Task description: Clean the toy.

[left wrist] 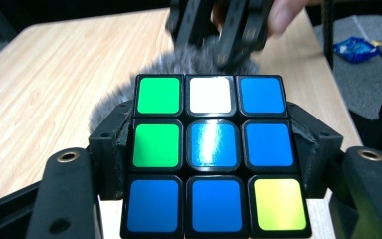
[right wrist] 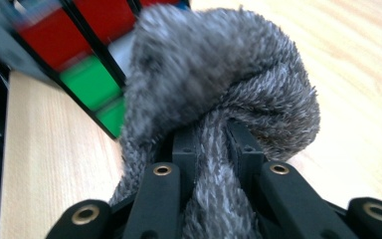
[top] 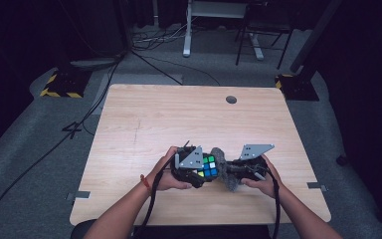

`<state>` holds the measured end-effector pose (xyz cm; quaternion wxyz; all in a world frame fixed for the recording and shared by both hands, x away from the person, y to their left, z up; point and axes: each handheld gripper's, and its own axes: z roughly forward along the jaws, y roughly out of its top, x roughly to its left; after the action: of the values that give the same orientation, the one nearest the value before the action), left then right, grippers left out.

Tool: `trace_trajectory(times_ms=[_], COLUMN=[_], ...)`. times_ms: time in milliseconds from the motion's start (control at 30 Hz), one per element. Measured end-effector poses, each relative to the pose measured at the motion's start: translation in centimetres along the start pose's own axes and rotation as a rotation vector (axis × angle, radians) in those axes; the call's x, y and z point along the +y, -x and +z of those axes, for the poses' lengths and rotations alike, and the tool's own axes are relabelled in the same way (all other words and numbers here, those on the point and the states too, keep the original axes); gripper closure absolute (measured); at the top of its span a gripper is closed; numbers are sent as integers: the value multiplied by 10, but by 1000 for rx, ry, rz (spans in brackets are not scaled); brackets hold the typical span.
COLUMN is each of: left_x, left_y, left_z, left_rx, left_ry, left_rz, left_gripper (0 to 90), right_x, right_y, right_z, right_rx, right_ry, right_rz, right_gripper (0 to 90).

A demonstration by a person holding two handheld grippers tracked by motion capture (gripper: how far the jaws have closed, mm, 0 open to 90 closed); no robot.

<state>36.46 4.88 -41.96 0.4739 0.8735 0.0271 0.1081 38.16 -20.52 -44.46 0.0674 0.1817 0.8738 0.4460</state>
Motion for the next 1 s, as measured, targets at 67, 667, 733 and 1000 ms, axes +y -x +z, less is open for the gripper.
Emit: trace_trajectory(times_ms=[67, 667, 733, 1000], left_x=[2, -3, -3, -4], left_y=[0, -1, -1, 2], left_z=[-2, -2, -2, 2], left_rx=[0, -35, -32, -4], left_ry=[16, 24, 19, -29], left_rz=[-5, -14, -11, 15], left_gripper=[334, 327, 326, 325], right_x=[-2, 0, 1, 3], right_y=[0, -3, -4, -6], right_z=[5, -3, -5, -11], right_rx=[-1, 101, 91, 81], right_ry=[-24, 68, 70, 93], right_rz=[-7, 14, 11, -8], right_gripper=[779, 781, 781, 781])
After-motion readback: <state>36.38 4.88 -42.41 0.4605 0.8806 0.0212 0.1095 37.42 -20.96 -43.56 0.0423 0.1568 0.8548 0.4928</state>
